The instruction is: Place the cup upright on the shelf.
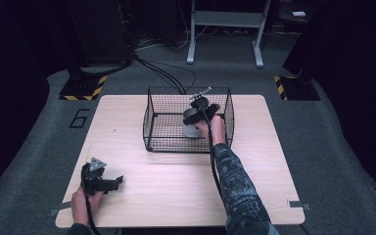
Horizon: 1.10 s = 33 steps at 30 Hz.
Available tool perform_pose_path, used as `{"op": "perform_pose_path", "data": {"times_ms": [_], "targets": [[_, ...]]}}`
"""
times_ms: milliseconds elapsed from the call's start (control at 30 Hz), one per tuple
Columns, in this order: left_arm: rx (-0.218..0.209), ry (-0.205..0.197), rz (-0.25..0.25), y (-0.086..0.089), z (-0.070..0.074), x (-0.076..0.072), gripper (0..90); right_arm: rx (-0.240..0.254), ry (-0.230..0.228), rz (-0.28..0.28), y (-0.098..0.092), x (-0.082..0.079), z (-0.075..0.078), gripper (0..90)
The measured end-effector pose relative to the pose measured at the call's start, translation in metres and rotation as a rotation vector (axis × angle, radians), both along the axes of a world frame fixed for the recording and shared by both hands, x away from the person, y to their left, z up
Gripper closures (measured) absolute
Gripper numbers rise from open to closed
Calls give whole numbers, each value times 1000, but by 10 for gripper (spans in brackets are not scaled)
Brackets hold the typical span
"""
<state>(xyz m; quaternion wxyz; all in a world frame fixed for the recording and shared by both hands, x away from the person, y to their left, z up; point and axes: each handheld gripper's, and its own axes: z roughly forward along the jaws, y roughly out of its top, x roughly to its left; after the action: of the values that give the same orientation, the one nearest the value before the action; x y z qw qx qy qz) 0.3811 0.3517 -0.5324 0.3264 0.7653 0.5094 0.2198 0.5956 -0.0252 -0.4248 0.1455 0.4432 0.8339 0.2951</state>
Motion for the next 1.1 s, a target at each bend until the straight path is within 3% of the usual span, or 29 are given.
{"op": "perform_pose_path", "data": {"times_ms": [133, 467, 833, 1100], "targets": [[0, 1, 0, 0, 0, 0, 0, 17, -15, 4, -2, -3, 5, 3], [1, 0, -1, 0, 0, 0, 0, 47, -37, 33, -10, -13, 24, 0], [1, 0, 0, 0, 0, 0, 0, 91, -62, 74, -18, -43, 44, 0], [1, 0, 0, 0, 0, 0, 0, 93, -89, 119, -27, -69, 56, 0]]}}
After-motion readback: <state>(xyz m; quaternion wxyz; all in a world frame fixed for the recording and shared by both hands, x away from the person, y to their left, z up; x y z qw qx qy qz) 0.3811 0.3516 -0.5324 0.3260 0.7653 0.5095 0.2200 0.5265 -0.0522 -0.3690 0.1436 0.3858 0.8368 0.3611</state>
